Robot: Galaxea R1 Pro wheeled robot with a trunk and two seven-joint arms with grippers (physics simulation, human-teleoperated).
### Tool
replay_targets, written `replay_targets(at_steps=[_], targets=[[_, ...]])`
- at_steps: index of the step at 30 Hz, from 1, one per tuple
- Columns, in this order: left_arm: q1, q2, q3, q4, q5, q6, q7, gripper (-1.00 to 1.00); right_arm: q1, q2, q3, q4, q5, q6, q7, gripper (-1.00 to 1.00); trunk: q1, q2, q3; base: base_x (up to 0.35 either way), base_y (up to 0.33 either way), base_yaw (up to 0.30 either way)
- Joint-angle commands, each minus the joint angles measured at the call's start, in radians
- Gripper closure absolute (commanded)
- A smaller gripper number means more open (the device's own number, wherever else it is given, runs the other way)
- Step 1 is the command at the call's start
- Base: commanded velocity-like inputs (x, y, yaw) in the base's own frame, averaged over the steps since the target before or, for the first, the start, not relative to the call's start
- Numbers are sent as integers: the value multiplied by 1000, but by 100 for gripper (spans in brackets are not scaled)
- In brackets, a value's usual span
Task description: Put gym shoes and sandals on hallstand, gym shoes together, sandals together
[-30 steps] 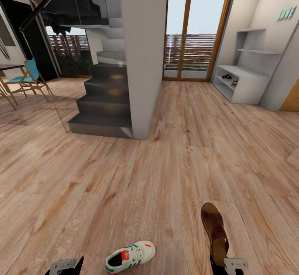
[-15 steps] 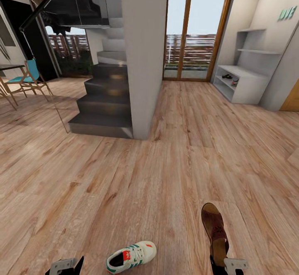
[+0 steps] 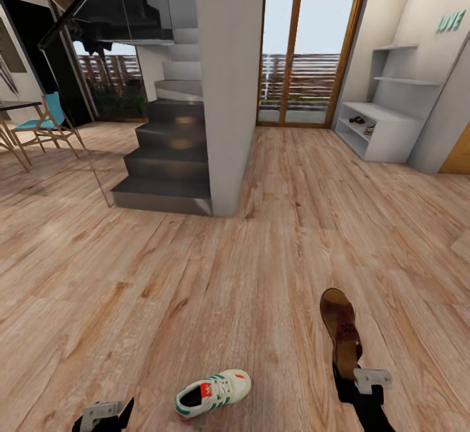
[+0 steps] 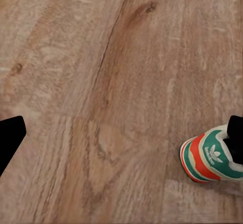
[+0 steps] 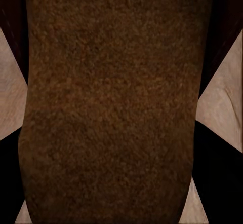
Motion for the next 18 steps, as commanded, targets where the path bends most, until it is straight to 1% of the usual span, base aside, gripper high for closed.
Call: replay_targets(at_steps=[1,2,3,4,6,7,9,10,11,12,13,14,17,18], targets=[[-1,2,-2,-1,-7,0,-9,-100,0,1,-4,-44,9,36,6,100,0,0,-1,-29,22,0],[-2,5,-6,-3,-29,1,-9,-100,0,1,-4,-87,8,80,7,100,0,0,-1,-19,14,0],[-3,6,-8,-4,-42,1,-9,-100,-1,1,-4,-108,8,104,7,100,0,0,-1,-15,11,0],[-7,10,-13,-6,-102,6,-9,-100,-9,1,-3,-188,7,200,8,100,0,0,-1,-6,5,0],[-16,11,-14,-7,-138,9,-10,-100,-18,1,-3,-229,7,242,9,100,0,0,-1,-4,3,0],[-34,12,-15,-8,-179,13,-15,-100,-28,2,-2,-269,7,279,9,100,0,0,-1,-3,2,0],[-60,13,-16,-7,-225,21,-26,-100,-40,2,-1,-306,7,313,10,100,0,0,-1,-2,1,0],[-88,12,-16,-5,-276,40,-47,-100,-53,2,0,-341,6,345,10,100,0,0,-1,-1,1,0],[-103,12,-16,-4,-304,53,-61,-100,-59,2,0,-357,7,361,10,100,0,0,-1,0,0,0],[-133,11,-16,-3,-359,88,-96,-100,-73,3,1,-387,6,395,10,100,0,0,-1,0,0,0],[-147,9,-16,-3,-387,109,-117,-100,-80,3,1,-400,6,413,11,100,0,0,-1,0,0,0],[-177,5,-15,-4,-437,156,-162,-100,-93,3,1,-426,6,447,11,100,0,0,-1,0,0,0],[-222,0,-15,-5,-500,230,-230,-100,-109,3,2,-458,5,495,12,100,0,0,-1,0,0,0],[-252,-3,-16,-7,-534,275,-273,-100,-116,3,2,-477,5,520,12,100,0,0,-1,0,0,0]])
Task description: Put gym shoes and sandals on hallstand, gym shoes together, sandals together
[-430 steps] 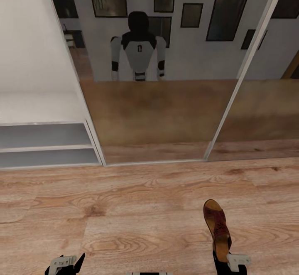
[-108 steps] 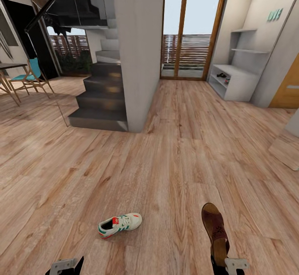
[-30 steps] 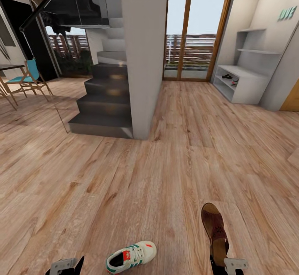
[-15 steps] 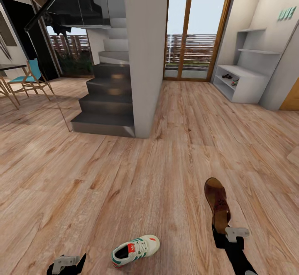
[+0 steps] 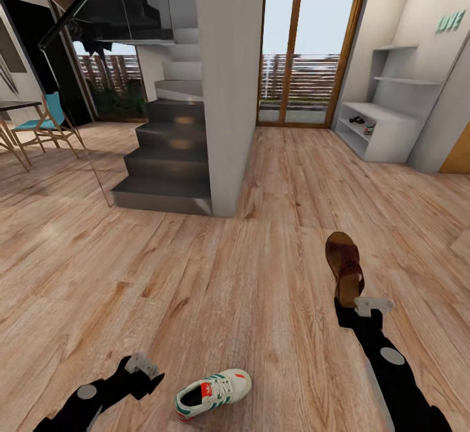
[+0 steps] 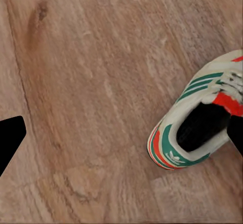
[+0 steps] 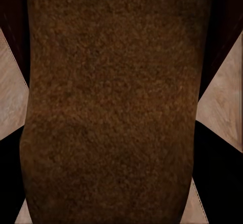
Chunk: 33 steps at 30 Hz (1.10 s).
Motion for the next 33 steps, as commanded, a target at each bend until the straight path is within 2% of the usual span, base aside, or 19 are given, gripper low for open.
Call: replay_targets(at_steps=[1,3,6,7,11,14,18,25,27,29,31,33], targets=[[-17,-2,3,0,-28,14,-25,-100,-3,0,-2,-11,10,17,6,100,0,0,-1,0,0,0],[-80,-12,2,0,-84,74,-101,-100,-9,-1,-2,-40,10,42,6,100,0,0,-1,0,0,0],[-120,-18,0,0,-126,100,-153,-100,-10,0,-1,-54,10,52,15,100,0,0,-1,0,0,0],[-142,-20,-3,0,-152,112,-186,-100,-11,-1,-1,-59,11,56,32,100,0,0,-1,0,0,0],[-182,-24,-8,0,-200,135,-250,-100,-12,-2,-2,-65,12,62,101,100,0,0,-1,0,0,0],[-210,-26,-11,0,-220,149,-283,-100,-12,-4,-5,-69,14,67,166,100,0,0,-1,0,0,0],[-218,-25,-23,0,-227,152,-291,-100,-12,-5,-6,-72,16,85,184,100,0,0,-1,0,0,0],[-220,-19,-93,9,-231,154,-294,-100,-12,-4,-8,-84,18,124,192,100,0,0,-1,0,0,0],[-213,-31,-104,-2,-243,165,-282,-100,-12,2,-9,-95,19,135,193,100,0,0,-1,0,0,0],[-212,-37,-103,-13,-254,161,-271,-100,-12,3,-9,-106,19,137,193,100,0,0,-1,0,0,0],[-209,-25,-94,-7,-260,149,-260,-100,-12,4,-10,-111,19,130,193,100,0,0,-1,0,0,0],[-208,-16,-92,4,-249,138,-251,-100,-12,3,-9,-115,19,127,193,100,0,0,-1,0,0,0]])
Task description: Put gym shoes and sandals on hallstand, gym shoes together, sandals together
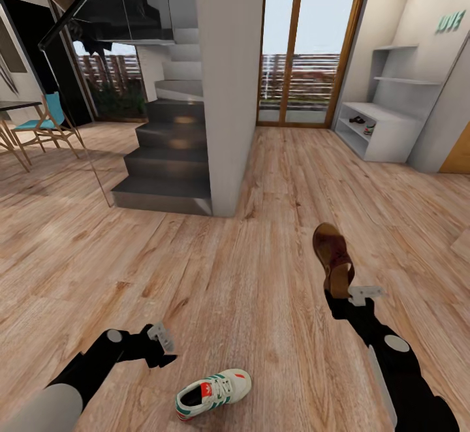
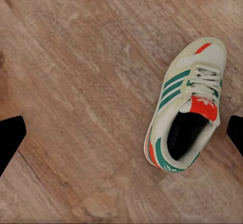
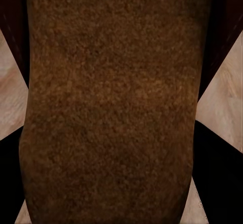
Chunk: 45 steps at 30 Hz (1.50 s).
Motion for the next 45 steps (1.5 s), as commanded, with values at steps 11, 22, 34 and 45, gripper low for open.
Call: replay_targets(at_steps=[11,22,34,45], targets=[[1,-40,-42,33,-58,-5,59,-100,-1,-8,-1,-31,9,2,8,100,0,0,-1,0,0,0],[2,-103,-97,36,-118,-12,121,-100,-1,-8,-2,-32,9,4,8,100,0,0,-1,0,0,0],[2,-124,-97,36,-213,-1,401,-100,-1,-8,-3,-32,9,9,8,100,15,-28,-14,0,0,0],[2,-125,-98,35,-219,0,403,-100,-1,-8,-5,-32,8,29,8,100,57,-105,-62,0,0,0]])
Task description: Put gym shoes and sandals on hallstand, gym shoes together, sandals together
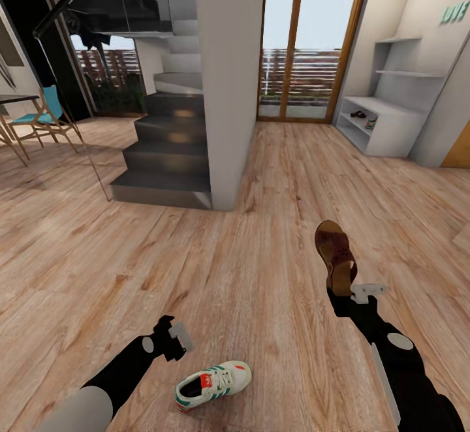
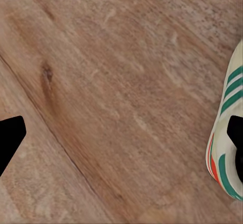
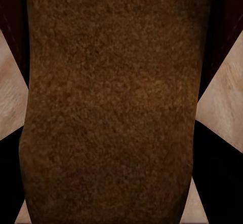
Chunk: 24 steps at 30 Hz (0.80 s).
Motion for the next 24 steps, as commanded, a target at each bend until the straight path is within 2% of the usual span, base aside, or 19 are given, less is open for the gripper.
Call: replay_targets(at_steps=[1,10,24], targets=[[0,1,-4,-3,-5,4,-3,-100,-1,0,-2,-2,10,5,8,100,4,-8,-6,0,0,0],[0,0,-5,7,-3,4,-3,-100,-1,0,-2,-2,9,5,8,100,38,-71,-48,0,0,-26],[0,3,-20,22,-4,4,-3,-100,-1,0,-2,-2,9,5,8,100,44,-74,-122,0,0,-155]])
